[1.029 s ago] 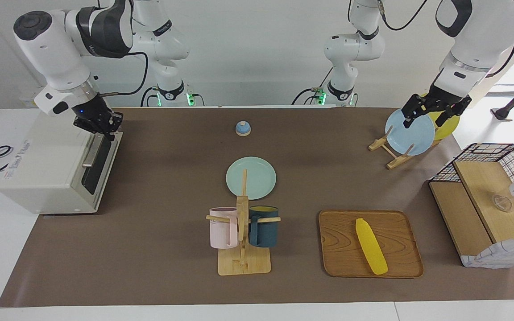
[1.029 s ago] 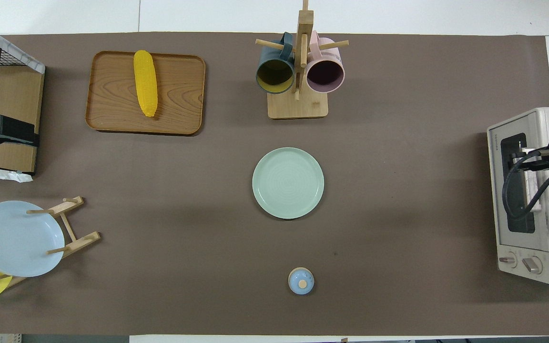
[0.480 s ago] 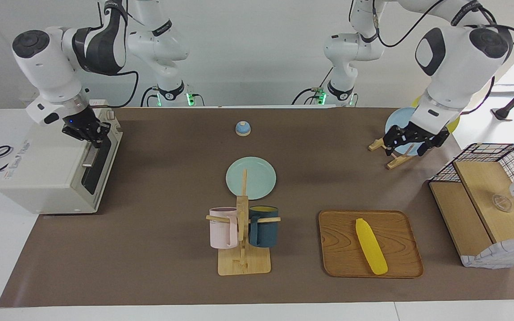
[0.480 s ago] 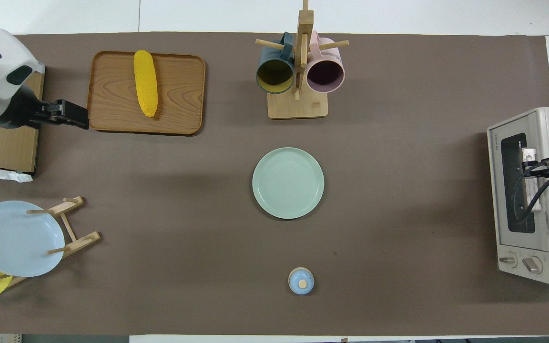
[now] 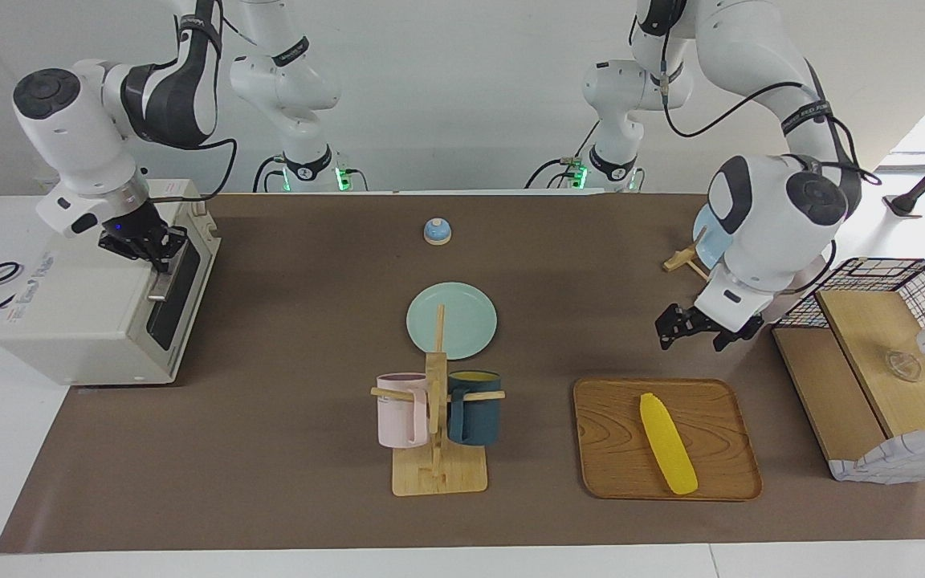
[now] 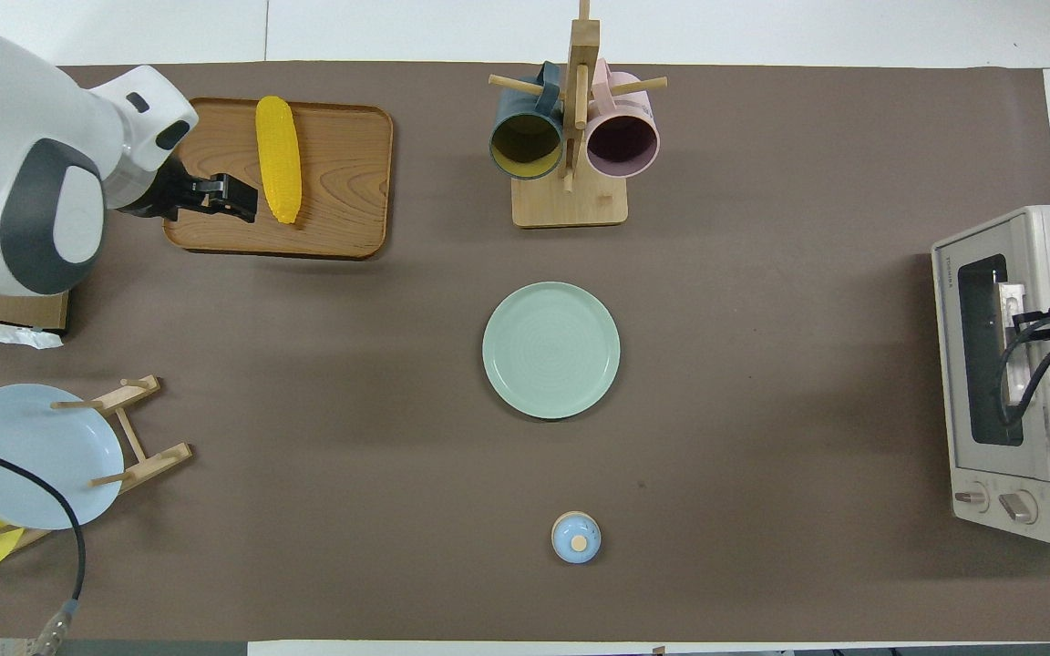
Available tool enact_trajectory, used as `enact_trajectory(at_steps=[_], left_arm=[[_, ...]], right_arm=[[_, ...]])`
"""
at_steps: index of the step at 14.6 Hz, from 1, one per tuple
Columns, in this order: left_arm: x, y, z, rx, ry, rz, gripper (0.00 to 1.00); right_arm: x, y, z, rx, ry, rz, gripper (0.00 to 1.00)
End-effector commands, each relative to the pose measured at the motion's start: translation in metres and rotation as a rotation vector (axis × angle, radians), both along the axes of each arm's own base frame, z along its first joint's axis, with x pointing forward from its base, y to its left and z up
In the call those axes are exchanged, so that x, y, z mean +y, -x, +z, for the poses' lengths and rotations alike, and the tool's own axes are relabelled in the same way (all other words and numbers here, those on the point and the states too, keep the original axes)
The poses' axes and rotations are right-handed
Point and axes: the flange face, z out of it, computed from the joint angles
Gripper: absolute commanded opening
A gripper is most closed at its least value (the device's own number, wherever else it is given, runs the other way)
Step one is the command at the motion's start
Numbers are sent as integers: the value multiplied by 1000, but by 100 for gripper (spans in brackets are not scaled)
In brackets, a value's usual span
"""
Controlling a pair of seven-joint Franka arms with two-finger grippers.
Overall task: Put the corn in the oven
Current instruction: 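Reach the left gripper to the yellow corn on the tray and grasp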
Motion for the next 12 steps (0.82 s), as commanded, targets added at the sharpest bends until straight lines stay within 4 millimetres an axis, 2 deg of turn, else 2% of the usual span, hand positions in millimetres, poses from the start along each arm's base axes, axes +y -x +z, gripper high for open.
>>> enact_trajectory(at_steps=[1,3,4,6,9,12], left_arm=[[-22,-40,-31,-11,12,26,100],[-24,-57,-57,-41,14,41,100],[-19,-60,-62,-56,9,42,100],[-10,-68,-61,-66,0,47,100],[-8,-76,-74,-103,4,53,100],[1,-87,-76,-126,6,64,100]], right_arm=[[-7,4,-7,0,8,19,0],[-9,5,-8,-1,-3,4,0],[-13,7,-10,3,-8,-6,0],[-14,10,-17,11,-32,-21,0],[-12,10,-18,9,-49,-24,0],[-11,10,-21,18,-53,35,0]])
